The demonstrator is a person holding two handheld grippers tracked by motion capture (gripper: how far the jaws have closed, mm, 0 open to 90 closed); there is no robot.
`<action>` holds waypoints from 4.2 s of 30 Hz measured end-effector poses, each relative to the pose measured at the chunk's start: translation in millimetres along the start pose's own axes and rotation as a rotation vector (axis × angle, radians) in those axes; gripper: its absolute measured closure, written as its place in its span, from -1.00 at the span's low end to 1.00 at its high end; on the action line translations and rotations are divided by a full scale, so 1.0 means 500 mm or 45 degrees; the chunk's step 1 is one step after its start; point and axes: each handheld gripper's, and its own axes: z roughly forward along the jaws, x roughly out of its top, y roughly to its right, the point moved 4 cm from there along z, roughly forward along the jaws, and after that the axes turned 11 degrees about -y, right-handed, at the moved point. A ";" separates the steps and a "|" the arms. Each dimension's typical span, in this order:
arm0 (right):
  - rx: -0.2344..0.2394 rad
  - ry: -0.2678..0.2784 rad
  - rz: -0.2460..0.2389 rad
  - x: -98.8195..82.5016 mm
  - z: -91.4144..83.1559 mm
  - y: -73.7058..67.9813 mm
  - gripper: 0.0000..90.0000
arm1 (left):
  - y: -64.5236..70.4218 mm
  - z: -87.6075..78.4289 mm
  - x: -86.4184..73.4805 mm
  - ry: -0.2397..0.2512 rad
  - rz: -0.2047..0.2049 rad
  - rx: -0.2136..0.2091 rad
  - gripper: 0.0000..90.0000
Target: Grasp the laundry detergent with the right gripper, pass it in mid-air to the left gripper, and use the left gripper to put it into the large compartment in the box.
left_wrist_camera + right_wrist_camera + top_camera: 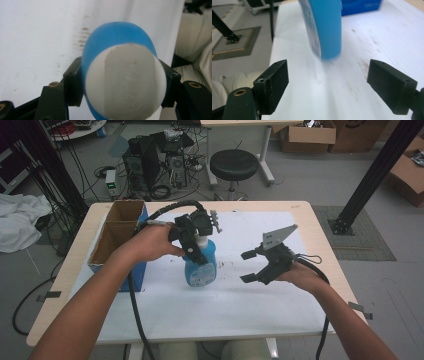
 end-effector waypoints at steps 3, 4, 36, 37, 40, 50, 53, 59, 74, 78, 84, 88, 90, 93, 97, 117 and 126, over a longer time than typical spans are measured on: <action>-0.051 -0.046 0.037 -0.022 -0.037 0.011 -0.61 | -0.015 -0.026 -0.007 -0.010 -0.092 0.021 -0.16; -0.071 -0.062 0.043 -0.028 -0.050 0.016 -0.61 | -0.022 -0.035 -0.009 -0.018 -0.142 0.020 -0.16; -0.362 -0.574 0.092 -0.058 -0.210 0.110 -0.62 | -0.196 -0.286 -0.178 -0.008 -1.321 0.245 -0.16; -0.363 -0.577 0.089 -0.059 -0.210 0.110 -0.62 | -0.197 -0.290 -0.186 -0.008 -1.341 0.250 -0.16; -0.368 -0.588 0.083 -0.063 -0.211 0.111 -0.62 | -0.200 -0.296 -0.213 -0.001 -1.411 0.253 -0.16; -0.354 -0.589 0.064 -0.068 -0.207 0.114 -0.62 | -0.201 -0.284 -0.297 0.017 -1.608 0.304 -0.16; -0.352 -0.591 0.064 -0.068 -0.206 0.115 -0.62 | -0.200 -0.266 -0.310 -0.001 -1.610 0.304 -0.16; -0.363 -0.595 0.065 -0.071 -0.208 0.117 -0.62 | -0.201 -0.227 -0.332 -0.016 -1.620 0.287 -0.16; -0.366 -0.628 0.079 -0.074 -0.212 0.116 -0.62 | -0.202 -0.114 -0.369 -0.005 -1.607 0.245 -0.16; -0.367 -0.632 0.086 -0.076 -0.213 0.114 -0.61 | -0.202 -0.087 -0.371 -0.010 -1.597 0.229 -0.16; -0.370 -0.637 0.090 -0.081 -0.211 0.112 -0.61 | -0.203 -0.045 -0.374 -0.024 -1.578 0.213 -0.16; -0.372 -0.636 0.092 -0.084 -0.213 0.112 -0.61 | -0.202 -0.017 -0.380 -0.032 -1.573 0.205 -0.16; -0.373 -0.634 0.096 -0.084 -0.214 0.112 -0.61 | -0.201 -0.005 -0.384 -0.028 -1.571 0.203 -0.16; -0.375 -0.632 0.098 -0.084 -0.214 0.112 -0.60 | -0.201 0.008 -0.388 -0.027 -1.572 0.202 -0.16; -0.375 -0.634 0.085 -0.081 -0.210 0.111 -0.59 | -0.199 0.026 -0.391 -0.034 -1.568 0.194 -0.16; -0.371 -0.635 0.100 -0.087 -0.208 0.113 -0.59 | -0.196 0.081 -0.400 -0.071 -1.561 0.152 -0.16; -0.366 -0.640 0.102 -0.089 -0.202 0.114 -0.58 | -0.195 0.100 -0.402 -0.079 -1.551 0.135 -0.16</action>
